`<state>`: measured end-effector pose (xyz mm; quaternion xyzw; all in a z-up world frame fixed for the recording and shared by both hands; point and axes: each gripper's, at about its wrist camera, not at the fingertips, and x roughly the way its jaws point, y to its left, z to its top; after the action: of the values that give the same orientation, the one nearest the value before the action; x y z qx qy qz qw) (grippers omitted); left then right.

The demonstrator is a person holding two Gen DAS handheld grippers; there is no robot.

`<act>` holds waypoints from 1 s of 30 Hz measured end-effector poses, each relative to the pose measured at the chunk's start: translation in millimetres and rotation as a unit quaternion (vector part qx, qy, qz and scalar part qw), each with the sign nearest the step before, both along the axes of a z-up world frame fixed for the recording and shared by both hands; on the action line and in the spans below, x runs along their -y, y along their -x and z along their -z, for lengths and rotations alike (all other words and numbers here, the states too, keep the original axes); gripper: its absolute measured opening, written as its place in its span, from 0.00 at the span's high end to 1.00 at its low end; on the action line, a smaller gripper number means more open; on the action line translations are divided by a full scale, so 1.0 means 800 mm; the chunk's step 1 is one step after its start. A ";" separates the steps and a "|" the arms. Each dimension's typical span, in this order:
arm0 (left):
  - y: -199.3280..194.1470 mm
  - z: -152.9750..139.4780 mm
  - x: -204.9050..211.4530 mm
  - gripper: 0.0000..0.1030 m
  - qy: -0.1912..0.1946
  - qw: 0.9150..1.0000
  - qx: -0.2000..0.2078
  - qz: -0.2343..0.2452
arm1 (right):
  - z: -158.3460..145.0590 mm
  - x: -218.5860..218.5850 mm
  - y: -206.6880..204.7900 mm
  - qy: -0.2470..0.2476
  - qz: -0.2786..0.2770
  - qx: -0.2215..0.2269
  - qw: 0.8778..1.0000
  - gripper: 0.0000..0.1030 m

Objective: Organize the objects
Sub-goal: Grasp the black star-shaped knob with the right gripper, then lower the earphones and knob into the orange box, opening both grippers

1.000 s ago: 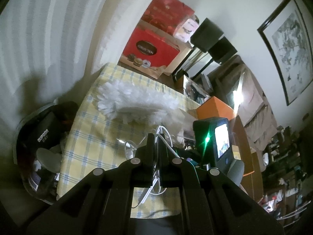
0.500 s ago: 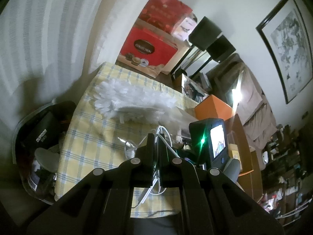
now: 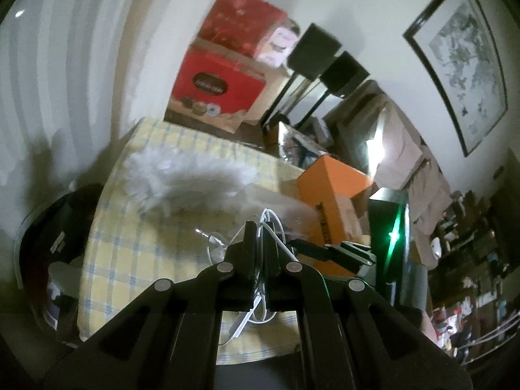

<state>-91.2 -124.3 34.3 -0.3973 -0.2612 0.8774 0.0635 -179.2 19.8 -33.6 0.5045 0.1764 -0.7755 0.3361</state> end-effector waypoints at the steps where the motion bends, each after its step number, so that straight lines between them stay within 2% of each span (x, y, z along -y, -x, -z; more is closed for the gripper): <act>1: 0.001 -0.004 -0.005 0.97 0.001 1.000 -0.003 0.004 | -0.007 -0.006 -0.002 0.004 0.002 -0.004 1.000 0.56; 10: 0.027 -0.029 -0.066 0.97 0.008 0.999 -0.014 0.051 | -0.063 -0.070 0.001 0.027 0.031 -0.034 0.999 0.56; 15: 0.042 -0.038 -0.109 0.97 0.003 0.995 -0.022 0.093 | -0.085 -0.114 0.005 0.037 0.056 -0.049 0.997 0.56; 26: 0.075 -0.038 -0.200 0.97 -0.009 0.988 -0.013 0.156 | -0.097 -0.200 0.013 0.031 0.115 -0.057 0.991 0.56; 30: 0.083 -0.035 -0.230 0.97 0.006 0.986 -0.007 0.169 | -0.098 -0.226 0.015 0.035 0.132 -0.057 0.989 0.56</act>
<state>-157.7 59.6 62.2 -0.4299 -0.1850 0.8584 0.2101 -191.0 200.6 44.5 0.4660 0.1004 -0.8464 0.2375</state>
